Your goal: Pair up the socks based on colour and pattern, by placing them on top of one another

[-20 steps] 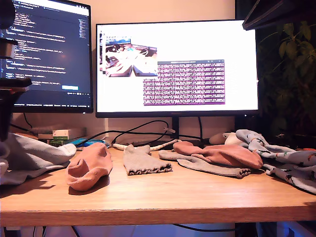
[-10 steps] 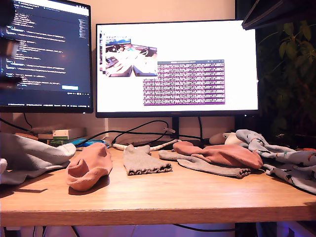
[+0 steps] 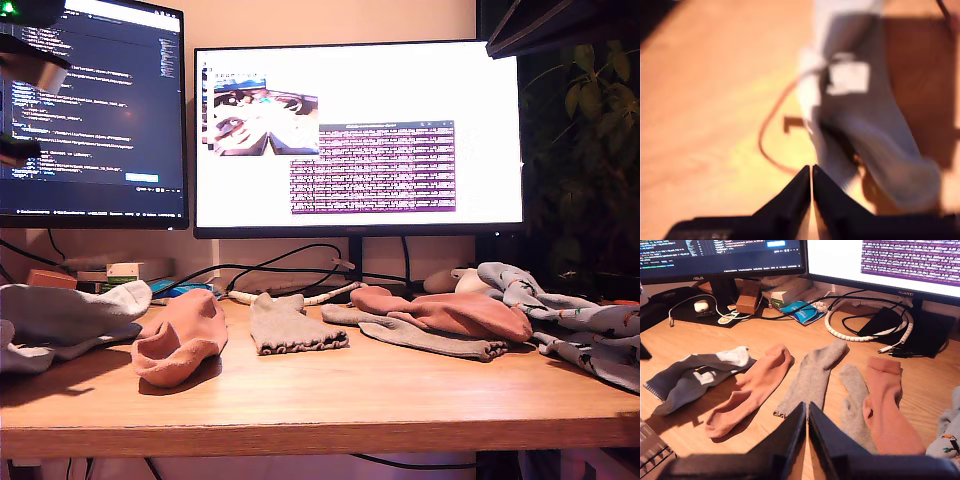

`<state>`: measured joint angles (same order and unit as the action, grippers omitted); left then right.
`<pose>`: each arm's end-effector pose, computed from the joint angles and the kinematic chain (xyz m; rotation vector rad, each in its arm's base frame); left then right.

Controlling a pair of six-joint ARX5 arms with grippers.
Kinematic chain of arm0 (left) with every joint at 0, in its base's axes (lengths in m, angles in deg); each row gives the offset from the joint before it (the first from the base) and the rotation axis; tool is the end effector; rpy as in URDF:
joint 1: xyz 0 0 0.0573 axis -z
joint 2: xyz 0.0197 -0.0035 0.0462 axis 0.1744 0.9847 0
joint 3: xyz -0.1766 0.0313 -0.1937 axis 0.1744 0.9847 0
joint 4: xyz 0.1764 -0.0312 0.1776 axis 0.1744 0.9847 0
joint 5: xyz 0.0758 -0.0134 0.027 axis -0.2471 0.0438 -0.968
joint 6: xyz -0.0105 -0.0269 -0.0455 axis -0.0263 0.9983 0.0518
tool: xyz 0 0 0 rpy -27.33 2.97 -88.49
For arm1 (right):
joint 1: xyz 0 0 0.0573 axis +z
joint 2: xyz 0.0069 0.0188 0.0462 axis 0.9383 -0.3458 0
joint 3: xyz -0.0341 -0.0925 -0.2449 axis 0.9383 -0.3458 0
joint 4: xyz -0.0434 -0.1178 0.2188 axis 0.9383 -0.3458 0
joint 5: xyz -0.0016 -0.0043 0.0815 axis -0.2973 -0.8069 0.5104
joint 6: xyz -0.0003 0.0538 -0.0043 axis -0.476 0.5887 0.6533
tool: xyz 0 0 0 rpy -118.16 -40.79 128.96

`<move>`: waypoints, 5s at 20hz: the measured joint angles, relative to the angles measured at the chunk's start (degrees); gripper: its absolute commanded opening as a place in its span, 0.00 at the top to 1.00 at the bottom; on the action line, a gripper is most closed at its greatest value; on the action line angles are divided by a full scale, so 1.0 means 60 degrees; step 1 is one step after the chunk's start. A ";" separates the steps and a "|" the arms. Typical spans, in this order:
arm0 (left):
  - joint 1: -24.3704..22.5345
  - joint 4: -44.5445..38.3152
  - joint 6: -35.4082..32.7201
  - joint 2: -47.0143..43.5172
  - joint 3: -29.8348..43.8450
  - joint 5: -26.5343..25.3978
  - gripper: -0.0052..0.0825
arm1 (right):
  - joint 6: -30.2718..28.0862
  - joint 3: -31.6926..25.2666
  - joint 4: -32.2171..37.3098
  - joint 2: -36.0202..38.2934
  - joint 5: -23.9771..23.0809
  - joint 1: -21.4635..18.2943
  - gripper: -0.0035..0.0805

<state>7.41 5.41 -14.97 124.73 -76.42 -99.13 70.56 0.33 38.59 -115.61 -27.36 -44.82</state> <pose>0.2415 -0.0650 0.2576 0.4220 1.1267 0.0368 0.1648 0.0840 0.2897 -0.0314 0.3074 0.6606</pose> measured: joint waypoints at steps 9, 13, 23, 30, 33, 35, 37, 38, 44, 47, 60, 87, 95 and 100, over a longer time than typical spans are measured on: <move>-0.1151 -0.0743 0.0222 0.1552 -0.0007 0.1264 0.53 | 0.0000 0.0000 0.0004 0.0000 0.0025 0.0047 0.97; -0.1326 -0.0790 0.0222 0.1687 -0.0007 0.1610 0.86 | 0.0000 0.0000 0.0007 0.0000 0.0025 0.0047 0.97; -0.1304 -0.0514 0.0036 0.1912 -0.0029 0.1286 0.96 | 0.0000 0.0000 0.0007 0.0000 0.0025 0.0047 0.97; -0.0812 -0.0237 0.0984 0.1912 -0.0634 0.0696 0.96 | 0.0000 0.0000 0.0004 0.0000 0.0029 0.0047 0.97; -0.0608 0.0215 0.1286 0.1912 -0.0678 0.0783 0.96 | 0.0000 0.0000 0.0004 0.0000 0.0029 0.0047 0.97; -0.0459 0.0284 0.1290 0.1912 -0.0678 0.0925 0.96 | 0.0000 0.0000 0.0004 0.0000 0.0025 0.0047 0.97; -0.0244 0.0477 0.1290 0.1912 -0.0678 0.1373 0.96 | 0.0000 0.0000 0.0007 0.0000 0.0025 0.0047 0.97; -0.0146 0.0576 0.1290 0.1912 -0.0678 0.1650 0.96 | 0.0000 0.0000 0.0007 0.0000 0.0029 0.0047 0.97; 0.0095 0.0718 0.1504 0.2710 -0.0696 0.2109 0.96 | 0.0000 0.0000 0.0007 0.0000 0.0106 0.0047 0.97; 0.0098 0.0226 0.1512 0.3876 -0.0721 0.1989 0.85 | -0.0004 0.0000 0.0007 0.0000 0.0171 0.0047 0.97; 0.0131 0.1009 0.1512 0.3752 -0.1574 0.3180 0.39 | -0.0004 0.0000 0.0095 0.0000 0.0204 0.0047 0.97; 0.1515 -0.3082 -0.0659 0.2361 -0.2554 0.6280 0.96 | -0.0805 0.4156 -0.3905 -0.5020 -0.0117 -0.1217 0.97; 0.1523 -0.3850 -0.0801 0.1996 -0.2095 0.6528 0.96 | -0.1337 0.8047 -0.6328 -0.8601 -0.0557 -0.1224 0.88; 0.1330 -0.4182 -0.0871 0.0302 -0.0623 0.6615 0.96 | -0.2033 0.9723 -0.6969 -0.9788 -0.1249 -0.1406 0.70</move>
<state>15.39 -19.68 -20.19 126.54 -80.16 -59.44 58.37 58.66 -3.22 -174.34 -34.86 -53.26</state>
